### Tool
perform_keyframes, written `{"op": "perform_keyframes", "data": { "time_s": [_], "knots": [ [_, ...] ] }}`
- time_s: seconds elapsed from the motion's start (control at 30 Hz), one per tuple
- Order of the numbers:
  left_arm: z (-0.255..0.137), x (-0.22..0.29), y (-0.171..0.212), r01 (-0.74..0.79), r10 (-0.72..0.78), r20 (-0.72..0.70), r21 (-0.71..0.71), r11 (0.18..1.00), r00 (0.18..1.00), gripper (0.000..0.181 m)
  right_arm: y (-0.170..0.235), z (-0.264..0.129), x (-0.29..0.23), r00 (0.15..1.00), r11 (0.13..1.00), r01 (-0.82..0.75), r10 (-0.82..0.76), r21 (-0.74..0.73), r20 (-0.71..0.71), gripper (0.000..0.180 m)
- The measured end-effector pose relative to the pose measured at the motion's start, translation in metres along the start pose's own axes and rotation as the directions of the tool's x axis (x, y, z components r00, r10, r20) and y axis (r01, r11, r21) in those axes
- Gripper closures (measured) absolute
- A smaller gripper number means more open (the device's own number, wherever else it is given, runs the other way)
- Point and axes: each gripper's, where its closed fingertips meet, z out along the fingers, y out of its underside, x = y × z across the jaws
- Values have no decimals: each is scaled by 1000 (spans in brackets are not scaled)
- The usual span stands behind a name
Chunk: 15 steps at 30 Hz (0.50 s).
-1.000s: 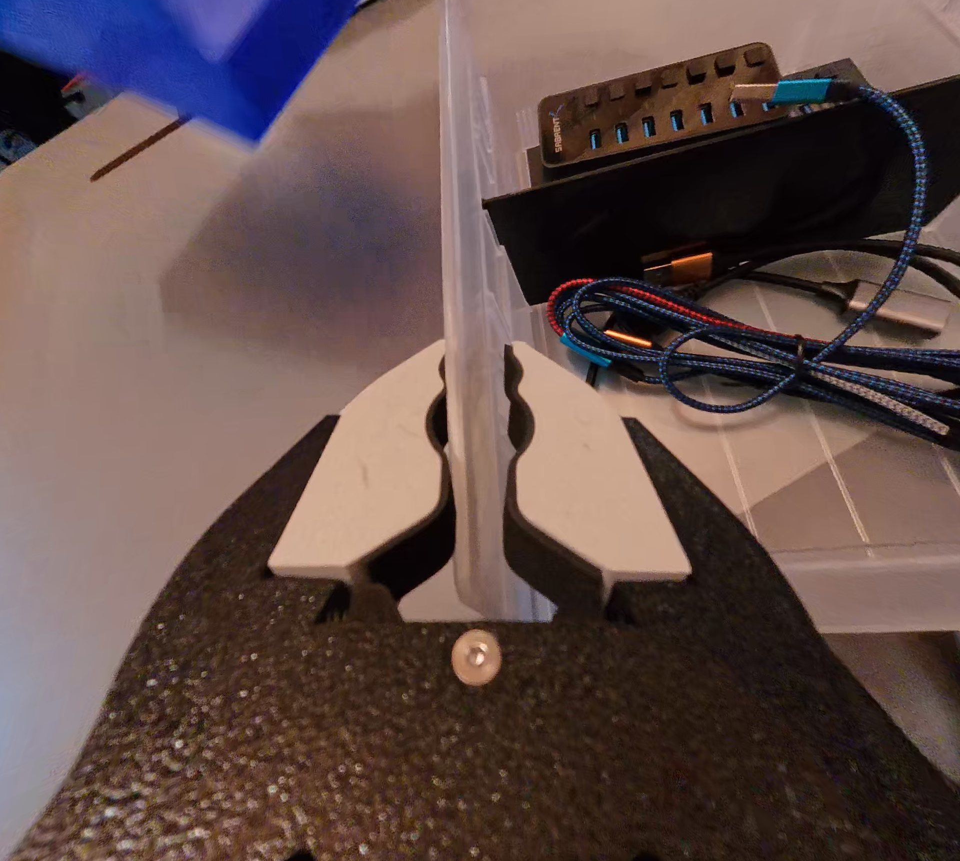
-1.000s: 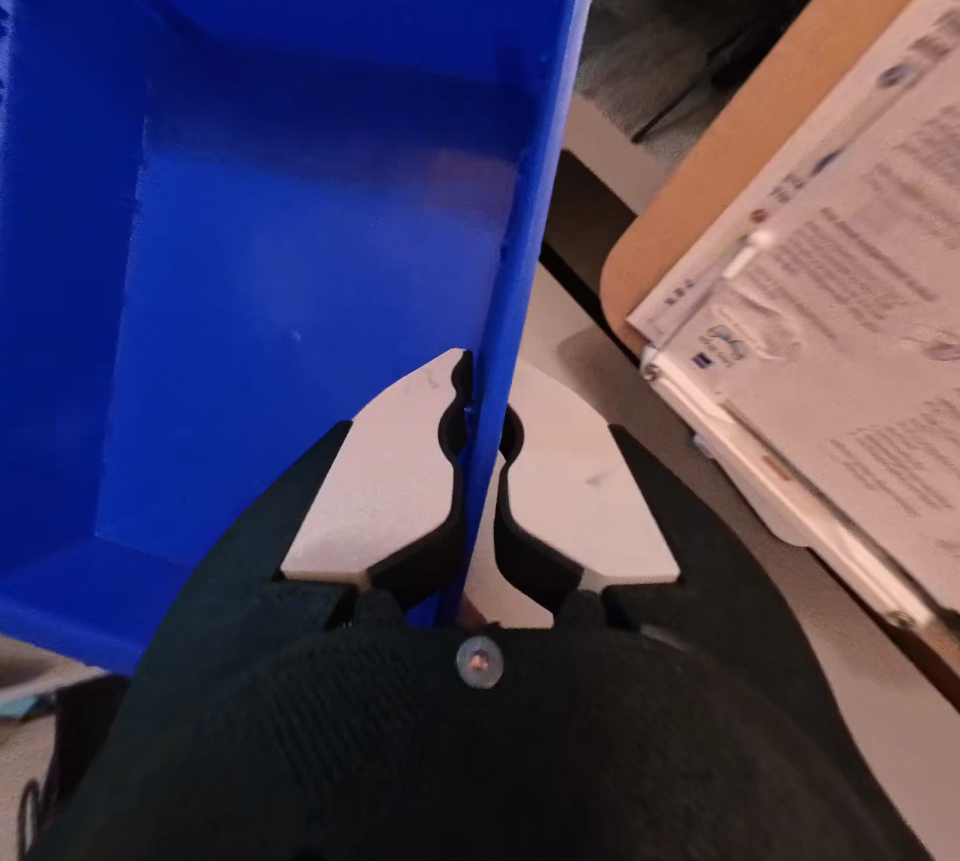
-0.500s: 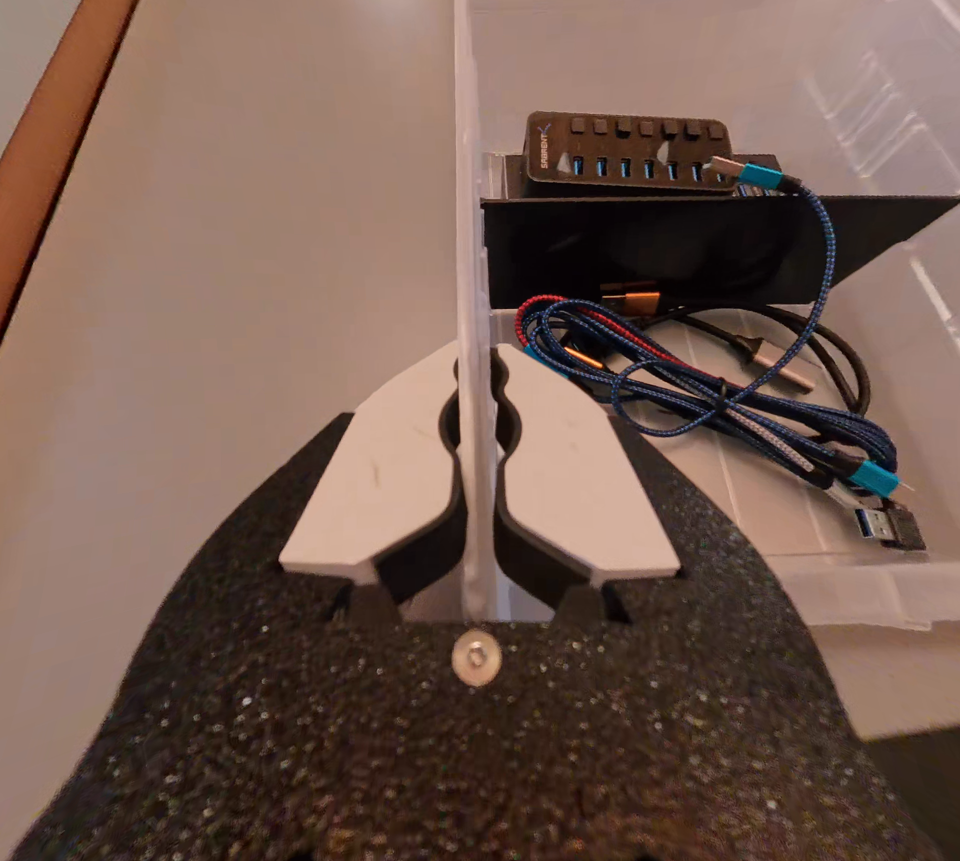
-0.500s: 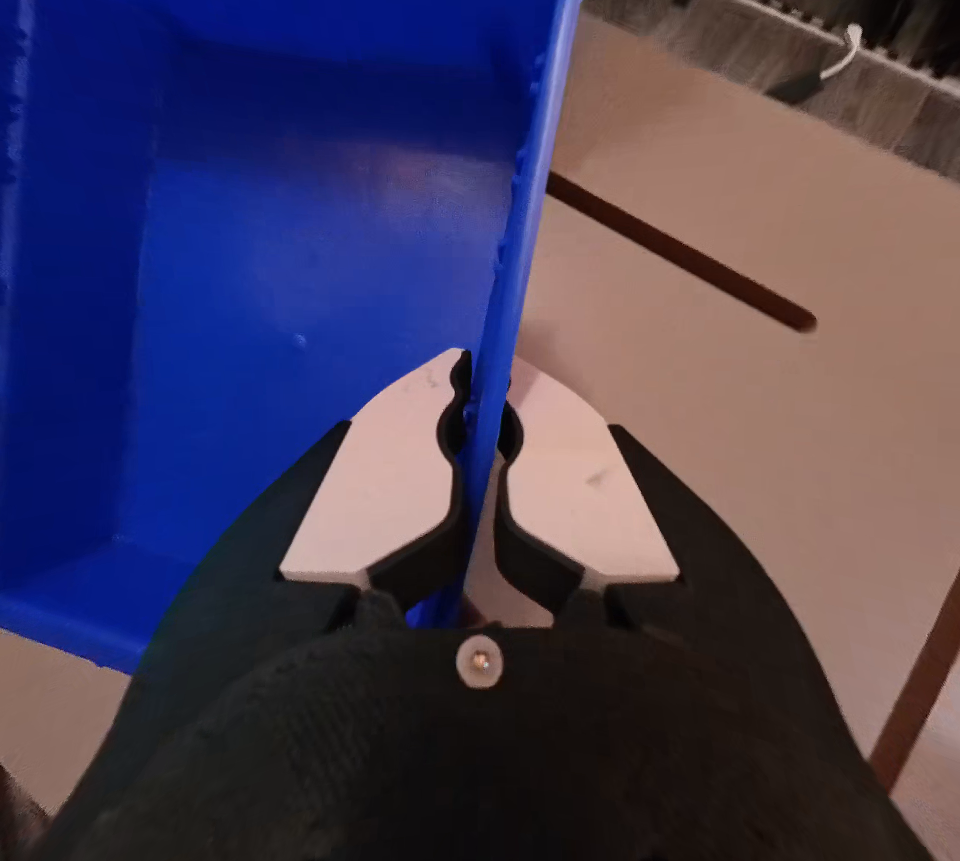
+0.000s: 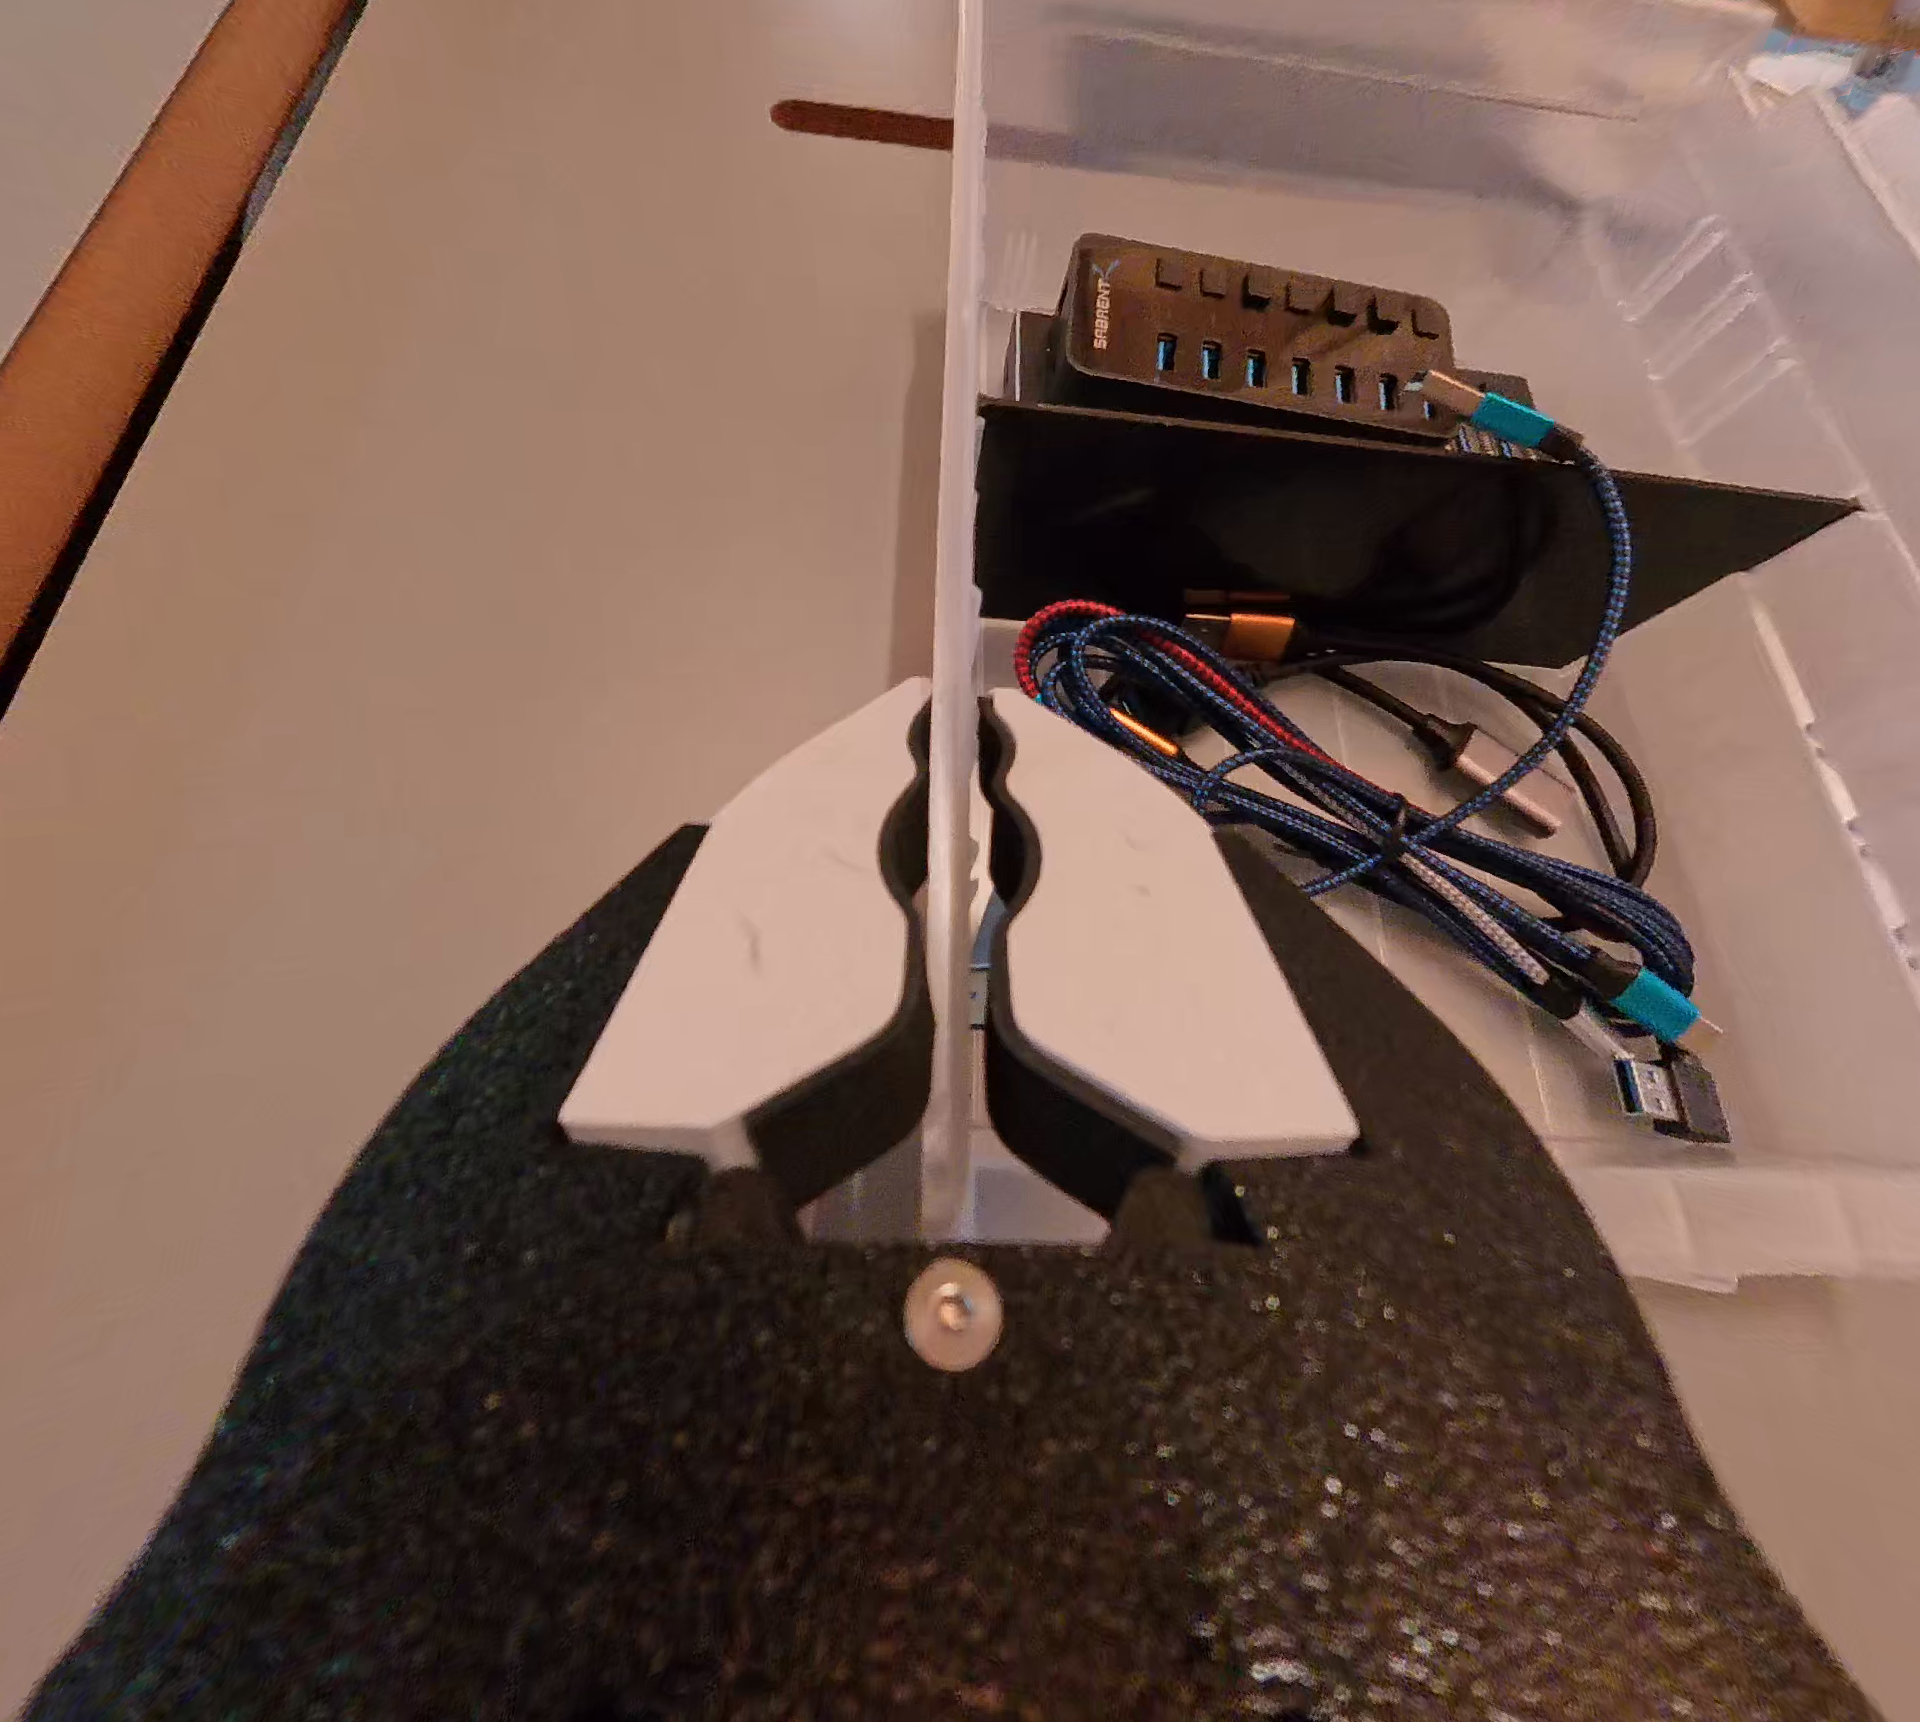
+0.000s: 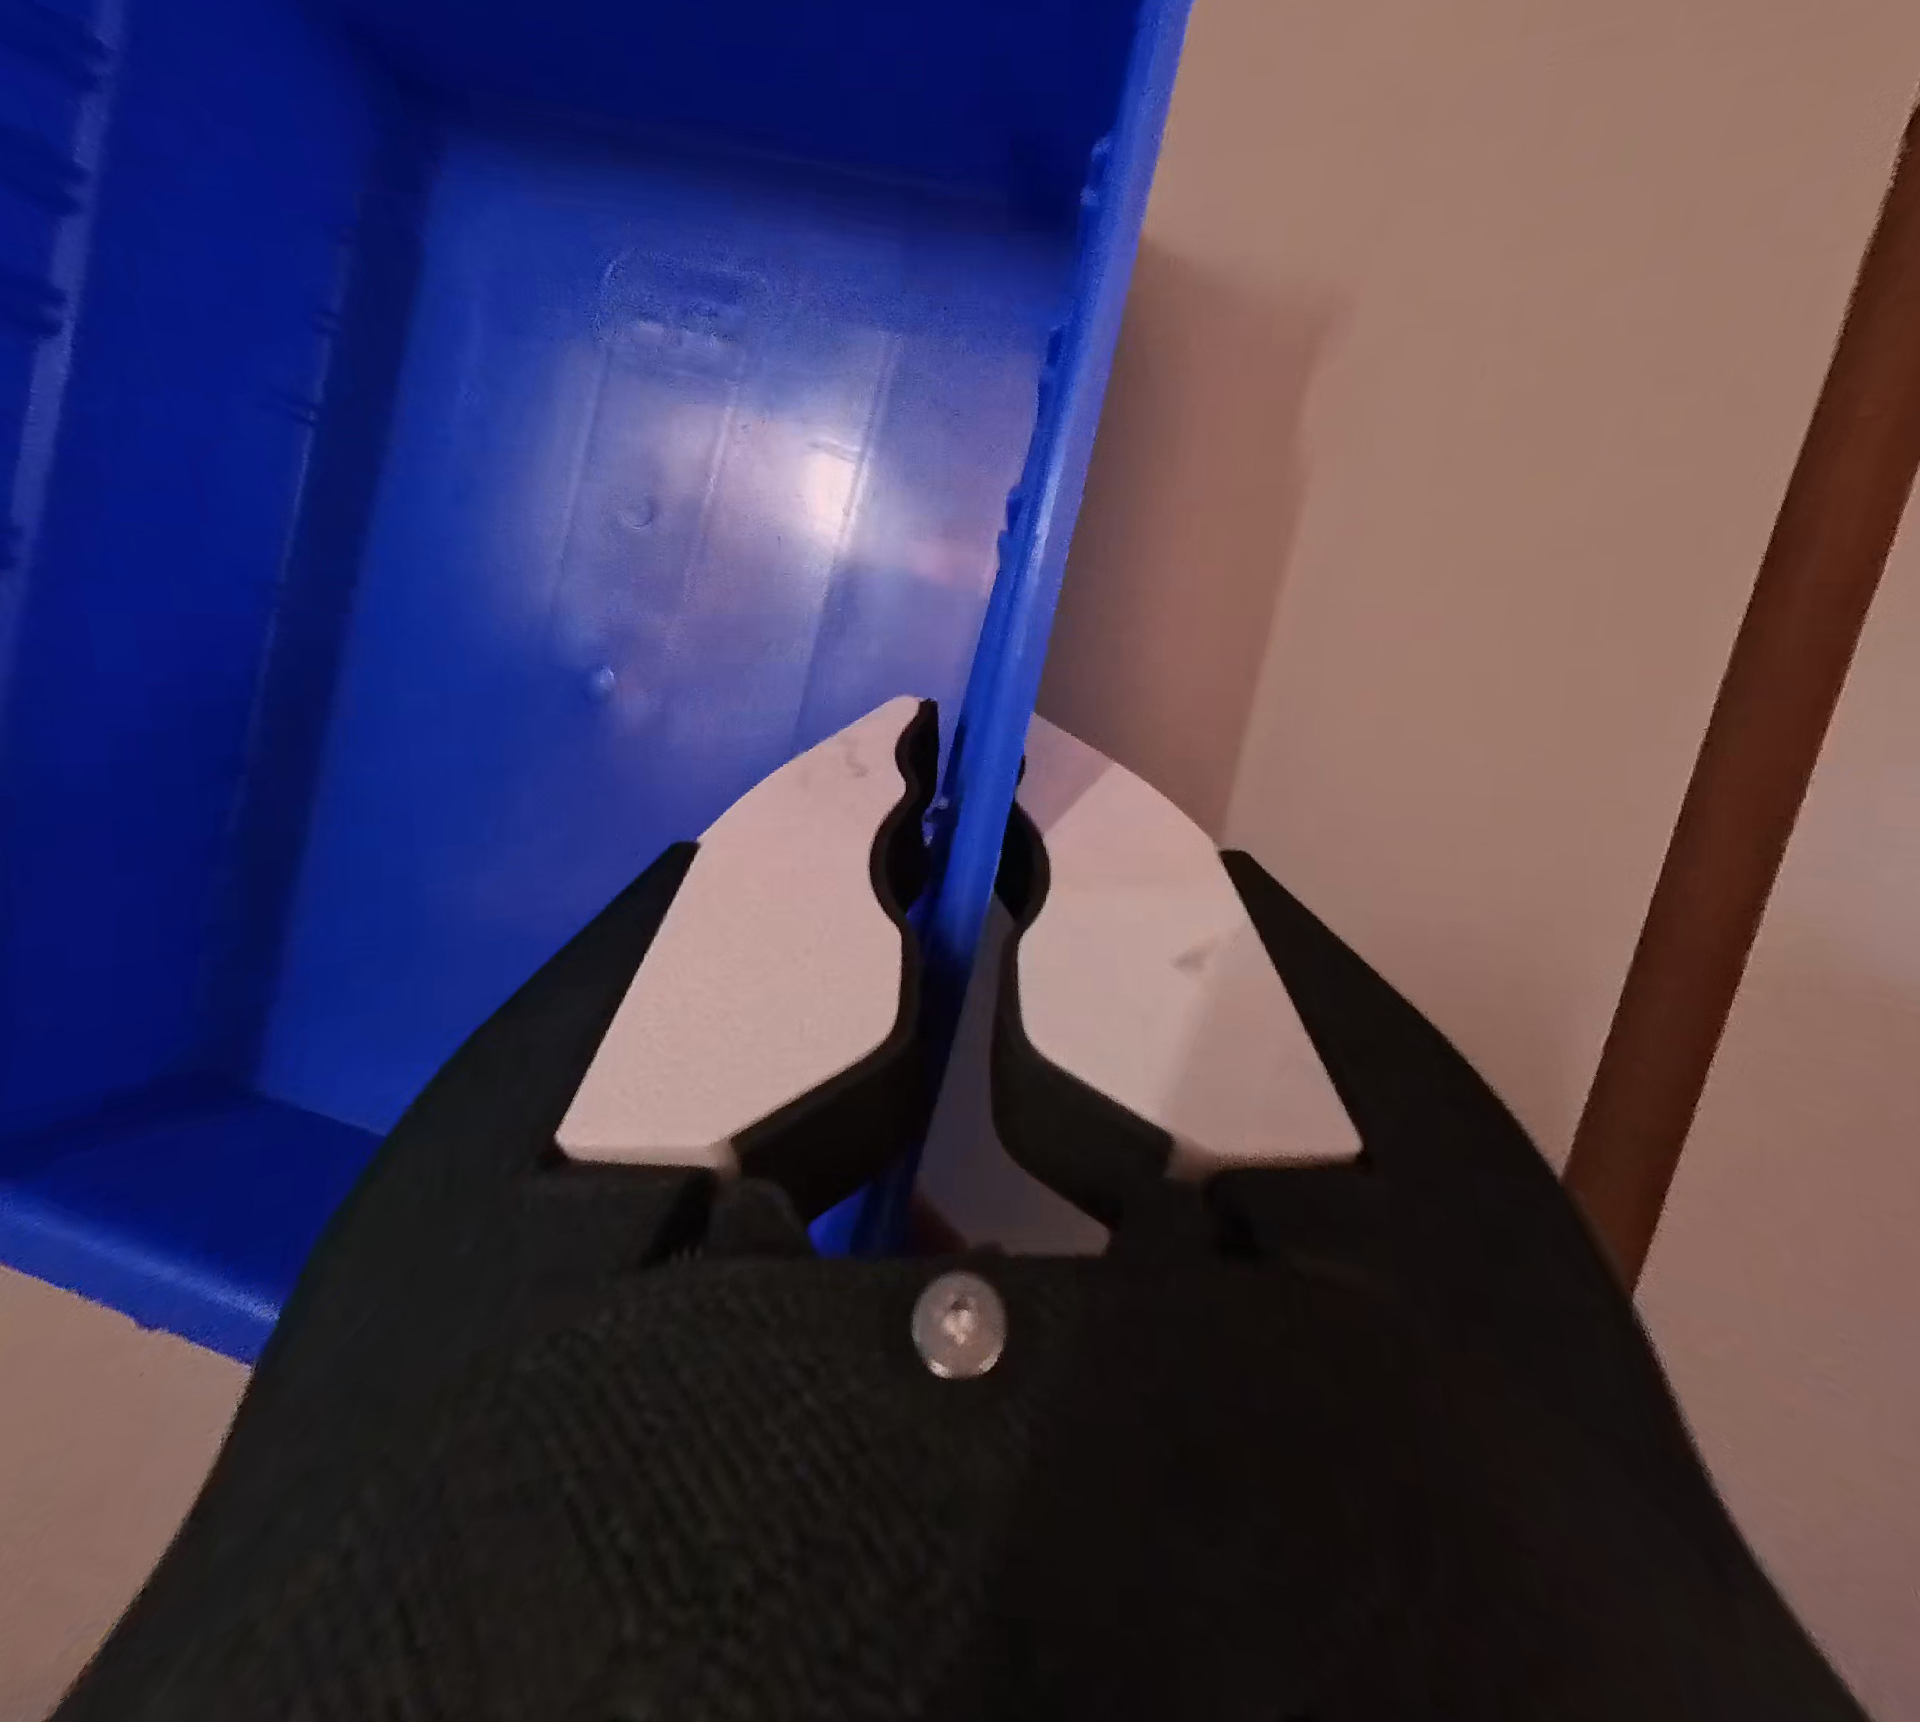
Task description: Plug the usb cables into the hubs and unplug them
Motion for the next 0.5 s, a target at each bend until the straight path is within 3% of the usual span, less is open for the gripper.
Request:
{"op": "perform_keyframes", "data": {
  "time_s": [0.03,0.2,0.37,0.4,0.5],
  "knots": [
    [8,2,-5,4,-4,1,3,1000,1000,176,-4,1,3,1000,1000,4,-4,5,-16,171],
    [41,7,-26,-3,3,30,5,1000,1000,175,-18,8,6,990,996,94,-92,12,-108,172],
    [48,10,-30,-19,18,62,8,1000,998,175,-24,5,4,978,985,155,-141,79,-152,169],
    [48,11,-30,-20,20,61,8,1000,998,175,-24,1,5,970,981,176,-158,87,-184,164],
    [47,11,-30,-54,54,63,0,999,997,173,-35,-33,21,873,944,313,-242,106,-424,115]
  ]
}}
